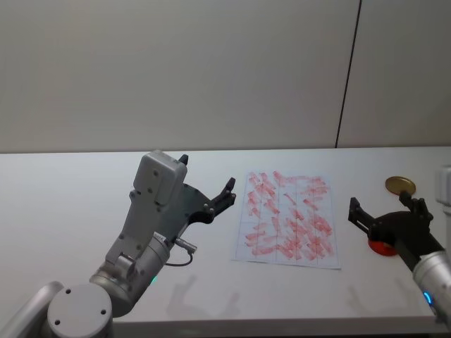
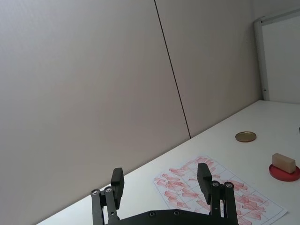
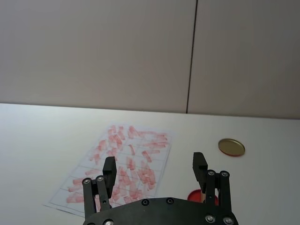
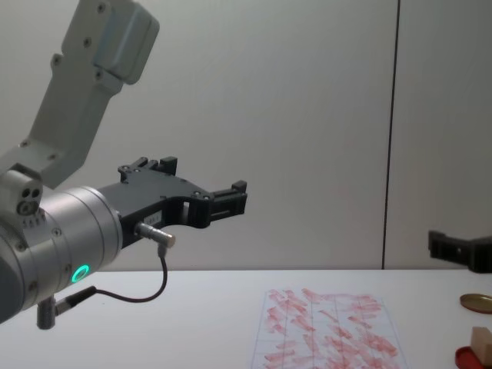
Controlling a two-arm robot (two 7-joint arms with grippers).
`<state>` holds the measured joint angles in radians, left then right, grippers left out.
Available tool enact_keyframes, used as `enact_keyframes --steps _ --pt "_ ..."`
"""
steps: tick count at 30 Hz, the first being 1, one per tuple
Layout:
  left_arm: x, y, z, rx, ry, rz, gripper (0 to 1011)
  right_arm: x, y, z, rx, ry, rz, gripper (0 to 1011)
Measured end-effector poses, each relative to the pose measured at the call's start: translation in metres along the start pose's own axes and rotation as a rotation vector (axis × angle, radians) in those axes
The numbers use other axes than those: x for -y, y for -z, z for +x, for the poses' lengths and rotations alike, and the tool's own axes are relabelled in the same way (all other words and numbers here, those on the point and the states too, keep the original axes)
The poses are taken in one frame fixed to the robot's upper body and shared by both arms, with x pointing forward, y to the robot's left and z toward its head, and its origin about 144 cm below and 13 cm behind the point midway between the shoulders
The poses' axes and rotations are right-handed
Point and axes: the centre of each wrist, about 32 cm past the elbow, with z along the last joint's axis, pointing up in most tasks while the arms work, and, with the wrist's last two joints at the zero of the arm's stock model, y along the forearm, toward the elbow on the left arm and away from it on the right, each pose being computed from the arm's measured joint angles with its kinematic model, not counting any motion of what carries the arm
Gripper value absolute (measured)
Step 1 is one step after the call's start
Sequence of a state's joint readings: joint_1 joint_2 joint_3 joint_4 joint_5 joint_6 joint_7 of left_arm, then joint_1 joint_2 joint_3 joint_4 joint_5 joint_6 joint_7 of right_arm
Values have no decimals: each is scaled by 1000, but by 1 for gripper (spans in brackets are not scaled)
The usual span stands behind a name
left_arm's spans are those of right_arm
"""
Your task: Use the one hand to pick up the stamp and affix it onto the A4 paper.
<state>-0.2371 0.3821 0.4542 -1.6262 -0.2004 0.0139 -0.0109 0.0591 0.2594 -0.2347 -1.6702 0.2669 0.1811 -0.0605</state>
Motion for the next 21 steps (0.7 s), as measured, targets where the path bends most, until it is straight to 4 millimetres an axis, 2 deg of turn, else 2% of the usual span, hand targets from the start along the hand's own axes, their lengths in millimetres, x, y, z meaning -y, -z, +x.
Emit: enact_keyframes --steps 21 --pt "0 0 0 0 0 0 993 -56 -1 2 -51 202 -208 1001"
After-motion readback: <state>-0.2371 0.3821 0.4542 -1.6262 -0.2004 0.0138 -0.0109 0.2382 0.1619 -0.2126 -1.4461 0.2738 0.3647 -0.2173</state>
